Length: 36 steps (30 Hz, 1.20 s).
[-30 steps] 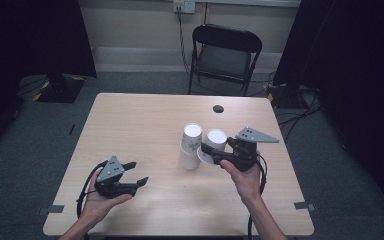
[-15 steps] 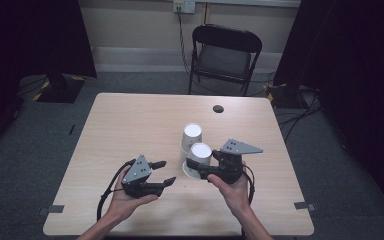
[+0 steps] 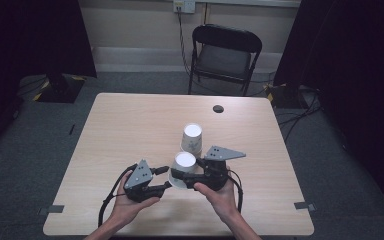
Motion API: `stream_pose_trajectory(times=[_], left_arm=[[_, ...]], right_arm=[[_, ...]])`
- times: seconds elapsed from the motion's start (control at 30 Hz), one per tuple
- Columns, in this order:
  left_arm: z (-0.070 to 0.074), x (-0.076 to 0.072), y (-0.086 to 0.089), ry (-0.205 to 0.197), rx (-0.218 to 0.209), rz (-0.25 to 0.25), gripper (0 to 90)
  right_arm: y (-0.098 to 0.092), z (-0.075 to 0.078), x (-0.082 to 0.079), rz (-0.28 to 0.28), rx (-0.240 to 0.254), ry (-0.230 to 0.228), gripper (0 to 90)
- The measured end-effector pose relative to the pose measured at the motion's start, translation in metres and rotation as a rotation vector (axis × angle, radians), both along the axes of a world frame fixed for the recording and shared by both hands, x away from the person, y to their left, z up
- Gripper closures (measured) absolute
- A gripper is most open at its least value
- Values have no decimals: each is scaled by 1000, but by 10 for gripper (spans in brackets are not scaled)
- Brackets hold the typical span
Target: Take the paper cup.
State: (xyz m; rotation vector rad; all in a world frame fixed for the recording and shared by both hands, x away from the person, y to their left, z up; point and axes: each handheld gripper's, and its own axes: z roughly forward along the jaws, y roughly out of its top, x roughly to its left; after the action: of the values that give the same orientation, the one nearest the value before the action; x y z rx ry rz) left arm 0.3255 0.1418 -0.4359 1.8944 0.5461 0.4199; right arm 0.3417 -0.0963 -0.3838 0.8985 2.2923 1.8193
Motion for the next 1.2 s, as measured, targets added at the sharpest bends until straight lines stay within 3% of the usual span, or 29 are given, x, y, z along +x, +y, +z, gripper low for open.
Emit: stream_pose_trajectory(times=[0.27, 0.3, 0.4, 0.53, 0.6, 0.97, 1.03, 1.07, 1.2], left_arm=[[-3, -3, -5, -26, -5, -11, 585], [-2, -6, -4, -60, -5, 2, 591], [0, -10, -4, -96, -14, 8, 616], [2, -14, -3, -120, -32, 31, 648], [3, -16, -4, -133, -20, 43, 681], [2, -12, 0, -120, 0, 55, 840], [2, -12, 0, -112, 2, 54, 847], [0, -11, 0, -100, 11, 44, 848], [-1, -8, 1, -67, 10, 20, 851]], right_arm=[[8, -3, -1, 35, 19, 34, 357], [9, -4, -1, 42, 20, 35, 356], [8, -5, 0, 56, 51, 55, 357], [5, -6, 3, 62, 91, 102, 357], [4, -8, 5, 62, 109, 129, 358], [2, -16, 12, 68, 130, 200, 313], [2, -16, 12, 71, 126, 198, 307], [3, -15, 11, 51, 93, 152, 279], [2, -13, 10, 44, 61, 126, 224]])
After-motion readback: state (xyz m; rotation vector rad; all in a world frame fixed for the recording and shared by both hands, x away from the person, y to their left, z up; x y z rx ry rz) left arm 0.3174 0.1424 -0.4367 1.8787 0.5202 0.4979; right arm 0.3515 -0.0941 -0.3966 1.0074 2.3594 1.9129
